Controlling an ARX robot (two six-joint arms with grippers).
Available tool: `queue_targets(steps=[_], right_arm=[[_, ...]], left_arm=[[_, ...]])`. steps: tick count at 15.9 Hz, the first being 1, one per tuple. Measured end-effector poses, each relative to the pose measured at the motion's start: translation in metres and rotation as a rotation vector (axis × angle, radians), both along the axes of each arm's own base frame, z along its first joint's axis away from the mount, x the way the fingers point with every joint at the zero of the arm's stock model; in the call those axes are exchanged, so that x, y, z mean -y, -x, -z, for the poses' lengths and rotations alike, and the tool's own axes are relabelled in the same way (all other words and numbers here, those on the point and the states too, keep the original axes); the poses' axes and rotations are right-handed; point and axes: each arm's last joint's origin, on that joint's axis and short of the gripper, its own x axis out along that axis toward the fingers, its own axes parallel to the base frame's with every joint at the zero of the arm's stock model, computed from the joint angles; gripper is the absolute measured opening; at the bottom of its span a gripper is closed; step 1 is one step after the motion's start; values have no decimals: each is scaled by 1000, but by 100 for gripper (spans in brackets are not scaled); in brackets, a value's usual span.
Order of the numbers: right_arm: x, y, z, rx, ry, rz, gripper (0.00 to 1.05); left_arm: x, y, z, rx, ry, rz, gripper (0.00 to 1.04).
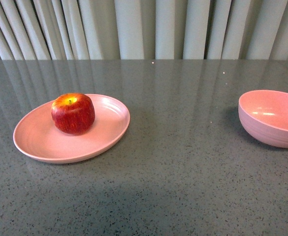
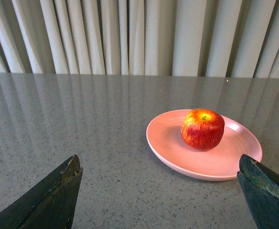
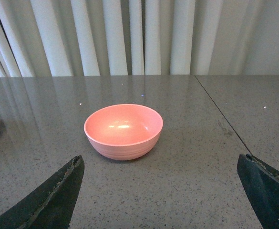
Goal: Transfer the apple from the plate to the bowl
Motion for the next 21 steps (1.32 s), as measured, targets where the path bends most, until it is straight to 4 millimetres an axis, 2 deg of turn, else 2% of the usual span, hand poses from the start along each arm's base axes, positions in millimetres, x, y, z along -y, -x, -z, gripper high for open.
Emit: queue_targets(steps=[14, 16, 17, 20, 21], right_arm=[[0, 0, 0, 0, 0, 0, 98], [-1, -3, 2, -87, -143, -23, 98], [2, -12, -26, 1, -226, -16, 98], [6, -39, -61, 56, -233, -4, 98], [7, -64, -71, 26, -218, -2, 98]], left_arm=[[0, 0, 0, 0, 0, 0, 98], [0, 0, 0, 0, 0, 0, 98], [0, 0, 0, 0, 0, 0, 98], [0, 0, 0, 0, 0, 0, 98], [0, 0, 0, 0, 0, 0, 98]])
